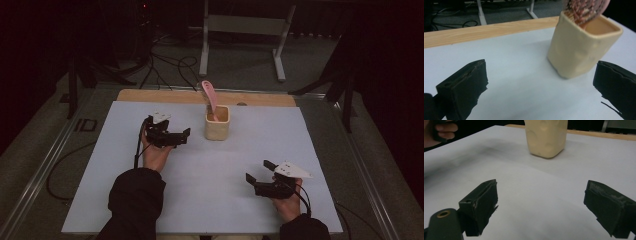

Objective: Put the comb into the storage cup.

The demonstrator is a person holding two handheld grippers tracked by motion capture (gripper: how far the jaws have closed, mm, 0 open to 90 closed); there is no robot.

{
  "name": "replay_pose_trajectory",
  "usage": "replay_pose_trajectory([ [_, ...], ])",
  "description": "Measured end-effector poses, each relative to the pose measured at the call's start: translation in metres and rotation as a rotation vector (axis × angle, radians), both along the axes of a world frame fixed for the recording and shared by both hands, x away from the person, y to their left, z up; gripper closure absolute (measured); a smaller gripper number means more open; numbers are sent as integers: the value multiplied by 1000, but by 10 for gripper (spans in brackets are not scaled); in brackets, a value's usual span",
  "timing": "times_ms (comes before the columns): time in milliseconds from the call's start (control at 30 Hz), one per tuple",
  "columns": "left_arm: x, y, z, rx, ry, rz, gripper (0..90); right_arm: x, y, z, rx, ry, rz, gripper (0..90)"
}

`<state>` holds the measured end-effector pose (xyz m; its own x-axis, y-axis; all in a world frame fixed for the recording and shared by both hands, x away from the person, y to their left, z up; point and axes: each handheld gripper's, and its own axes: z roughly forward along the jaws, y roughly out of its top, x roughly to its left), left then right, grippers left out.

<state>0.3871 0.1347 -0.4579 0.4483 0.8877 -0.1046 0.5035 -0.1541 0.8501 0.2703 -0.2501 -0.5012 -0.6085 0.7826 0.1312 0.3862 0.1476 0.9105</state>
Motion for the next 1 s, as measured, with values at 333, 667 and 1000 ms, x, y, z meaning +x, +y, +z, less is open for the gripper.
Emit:
replay_pose_trajectory([
  [333, -29, 28, -12, 37, -6, -8, 0, 0, 1, -1, -3, 3, 2, 117],
  [667, -62, 58, -16, 30, -37, -3, 0, 0, 2, -1, -12, 5, 2, 117],
  [1000, -92, 79, -25, 27, -88, 1, 1, -1, 1, -1, -10, 0, -5, 116],
])
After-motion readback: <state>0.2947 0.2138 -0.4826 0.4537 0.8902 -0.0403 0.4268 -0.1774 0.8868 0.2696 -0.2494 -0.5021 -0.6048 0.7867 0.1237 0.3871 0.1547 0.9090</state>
